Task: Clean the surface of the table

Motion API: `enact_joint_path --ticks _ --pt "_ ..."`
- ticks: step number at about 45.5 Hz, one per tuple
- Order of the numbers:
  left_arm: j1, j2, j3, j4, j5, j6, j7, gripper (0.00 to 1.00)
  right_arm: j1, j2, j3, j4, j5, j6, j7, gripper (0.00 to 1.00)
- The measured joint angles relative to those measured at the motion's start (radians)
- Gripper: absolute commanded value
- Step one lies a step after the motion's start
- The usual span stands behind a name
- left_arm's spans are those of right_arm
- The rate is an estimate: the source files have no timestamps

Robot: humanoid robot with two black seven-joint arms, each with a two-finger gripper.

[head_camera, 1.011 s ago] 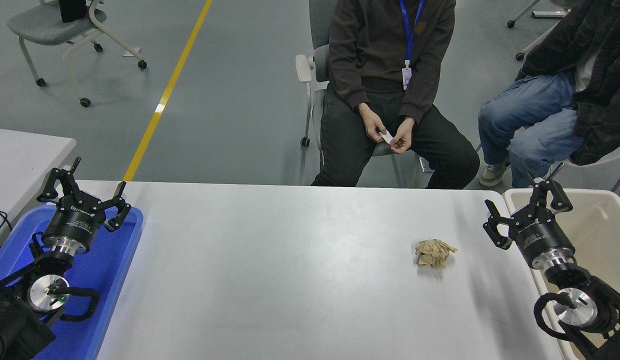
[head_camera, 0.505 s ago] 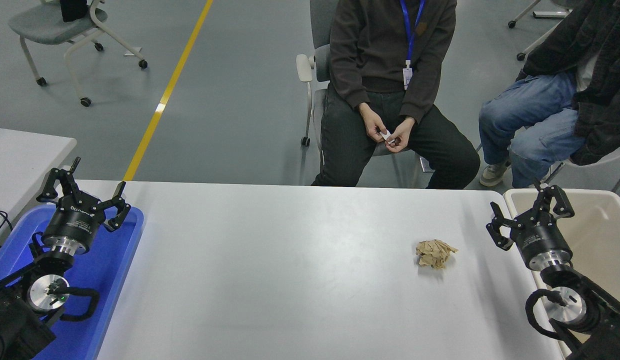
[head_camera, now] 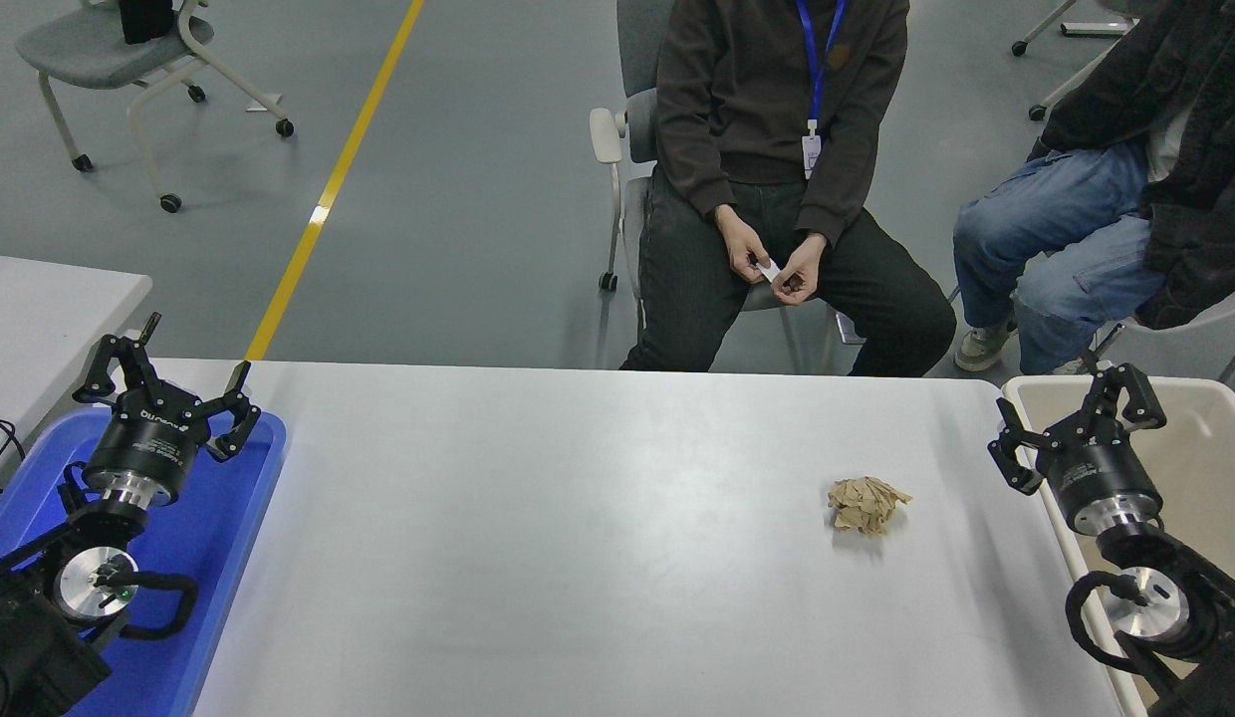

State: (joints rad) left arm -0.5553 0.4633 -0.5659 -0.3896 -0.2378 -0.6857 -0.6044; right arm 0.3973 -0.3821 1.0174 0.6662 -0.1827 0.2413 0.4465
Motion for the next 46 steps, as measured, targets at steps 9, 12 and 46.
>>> enact_joint_path --ticks 9,12,46 --pt "0.000 0.000 0.000 0.000 0.000 0.000 0.000 1.00 0.001 -0.006 -0.006 0.001 -0.007 0.001 0.002 0.99" --pt "0.000 0.000 0.000 0.000 0.000 0.000 0.000 1.00 -0.002 -0.008 -0.010 0.005 -0.010 0.003 0.003 0.99" --pt "0.000 0.000 0.000 0.000 0.000 0.000 0.000 1.00 0.055 -0.194 -0.302 0.214 -0.184 -0.016 -0.011 0.98"
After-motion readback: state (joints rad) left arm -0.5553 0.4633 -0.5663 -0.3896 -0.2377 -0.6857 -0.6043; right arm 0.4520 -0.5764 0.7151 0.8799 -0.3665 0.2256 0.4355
